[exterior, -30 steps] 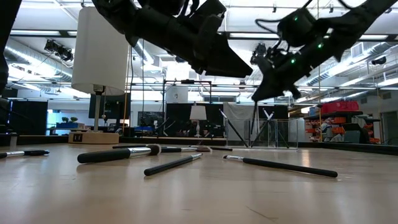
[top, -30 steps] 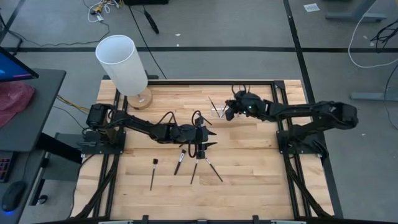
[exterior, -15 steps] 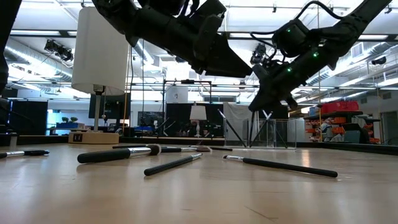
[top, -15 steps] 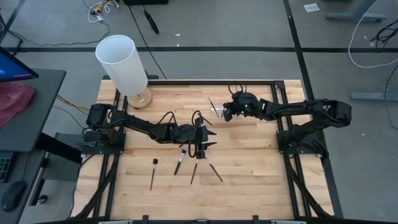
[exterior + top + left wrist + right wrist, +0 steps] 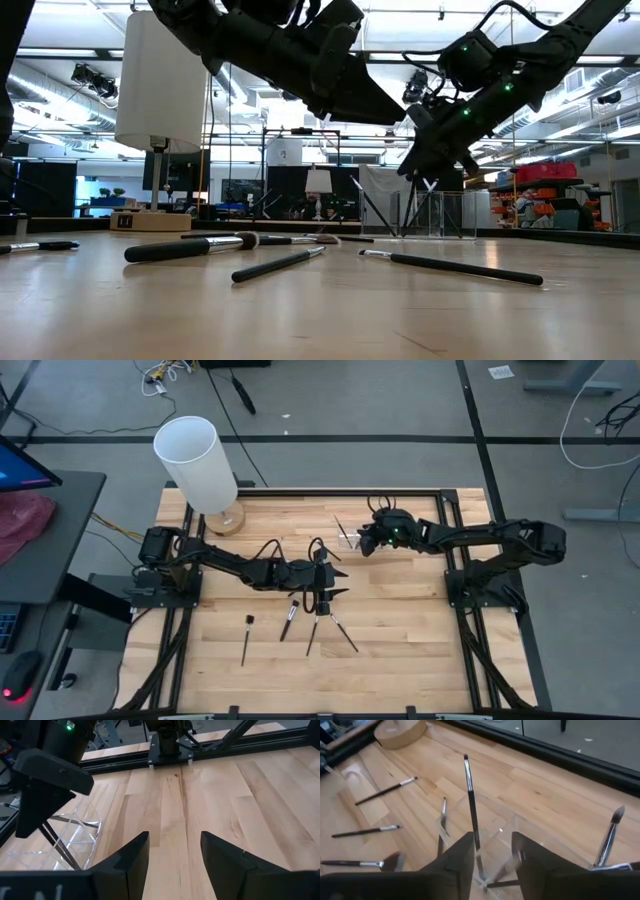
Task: Put items in baskets/containers
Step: Put the black liner brush into the transparent organizer, then put the black powder brush into the transparent organizer
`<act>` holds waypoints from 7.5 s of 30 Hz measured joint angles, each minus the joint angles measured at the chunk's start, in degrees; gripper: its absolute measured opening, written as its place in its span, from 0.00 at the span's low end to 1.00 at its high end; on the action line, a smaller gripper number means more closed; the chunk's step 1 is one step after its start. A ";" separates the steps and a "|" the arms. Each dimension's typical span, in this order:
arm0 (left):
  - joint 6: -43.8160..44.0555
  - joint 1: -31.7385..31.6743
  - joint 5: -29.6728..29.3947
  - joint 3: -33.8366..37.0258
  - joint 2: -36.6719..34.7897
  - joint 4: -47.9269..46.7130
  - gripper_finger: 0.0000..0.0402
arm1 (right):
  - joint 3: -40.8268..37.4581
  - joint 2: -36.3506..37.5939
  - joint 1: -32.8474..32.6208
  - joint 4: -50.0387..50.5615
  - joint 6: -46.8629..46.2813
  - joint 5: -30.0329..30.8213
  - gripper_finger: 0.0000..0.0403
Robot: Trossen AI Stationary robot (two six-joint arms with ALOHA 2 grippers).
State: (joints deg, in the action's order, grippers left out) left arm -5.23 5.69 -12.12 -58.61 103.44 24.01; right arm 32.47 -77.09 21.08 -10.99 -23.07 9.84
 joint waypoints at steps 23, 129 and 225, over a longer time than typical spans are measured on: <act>0.00 0.00 -0.01 -0.04 0.00 -0.17 0.45 | -0.02 17.19 -5.52 1.13 5.81 3.13 0.40; 69.25 22.59 -10.17 -0.31 3.02 -53.05 0.16 | -0.02 -15.11 -43.30 -12.95 0.00 17.76 0.21; 16.52 -21.48 4.85 -1.60 24.83 49.77 0.18 | -0.02 -3.42 -57.77 3.81 -4.70 37.34 0.21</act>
State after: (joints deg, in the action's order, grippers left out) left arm 11.29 -15.79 -7.27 -60.20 128.27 73.78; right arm 32.45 -80.51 -36.69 -7.18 -27.77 47.18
